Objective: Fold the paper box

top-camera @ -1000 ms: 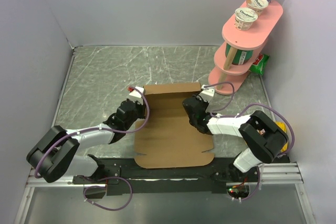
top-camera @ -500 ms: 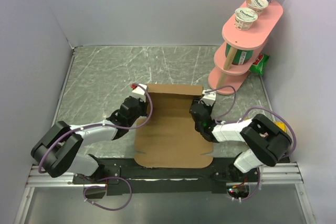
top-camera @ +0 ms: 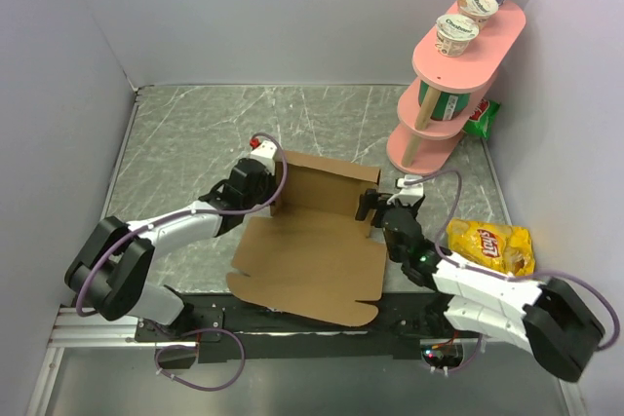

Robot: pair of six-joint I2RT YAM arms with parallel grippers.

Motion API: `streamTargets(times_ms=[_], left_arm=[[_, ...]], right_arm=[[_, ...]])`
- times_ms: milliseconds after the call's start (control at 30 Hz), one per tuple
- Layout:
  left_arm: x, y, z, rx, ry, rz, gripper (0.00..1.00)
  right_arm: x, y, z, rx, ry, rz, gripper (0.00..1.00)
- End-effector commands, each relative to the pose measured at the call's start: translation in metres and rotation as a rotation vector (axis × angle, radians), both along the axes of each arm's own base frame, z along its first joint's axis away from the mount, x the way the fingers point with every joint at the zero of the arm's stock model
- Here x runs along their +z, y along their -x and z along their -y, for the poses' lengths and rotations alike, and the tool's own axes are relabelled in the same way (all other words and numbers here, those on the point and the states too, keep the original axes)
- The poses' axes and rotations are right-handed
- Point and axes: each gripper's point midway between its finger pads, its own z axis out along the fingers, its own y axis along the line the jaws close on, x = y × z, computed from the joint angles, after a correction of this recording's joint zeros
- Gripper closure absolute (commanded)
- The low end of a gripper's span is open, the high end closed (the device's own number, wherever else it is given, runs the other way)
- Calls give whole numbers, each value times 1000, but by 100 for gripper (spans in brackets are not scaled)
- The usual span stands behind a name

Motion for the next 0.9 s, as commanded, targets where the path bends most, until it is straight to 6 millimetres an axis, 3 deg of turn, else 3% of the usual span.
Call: streamTargets(times_ms=[0, 100, 200, 367, 600, 867], left_arm=[[7, -3, -3, -3, 9, -30, 97], [11, -4, -4, -4, 11, -26, 97], [10, -3, -4, -9, 12, -26, 97], [13, -1, -3, -26, 15, -13, 97], [13, 3, 2, -65, 32, -12, 98], [9, 15, 7, -124, 55, -12, 98]], right_arm=[[2, 16, -18, 186, 45, -16, 1], [2, 28, -31, 291, 7, -28, 1], [-2, 32, -26, 271, 5, -59, 2], [-8, 22, -27, 283, 54, -65, 3], [-15, -6, -30, 255, 34, -66, 25], [-8, -28, -19, 139, 24, 7, 41]])
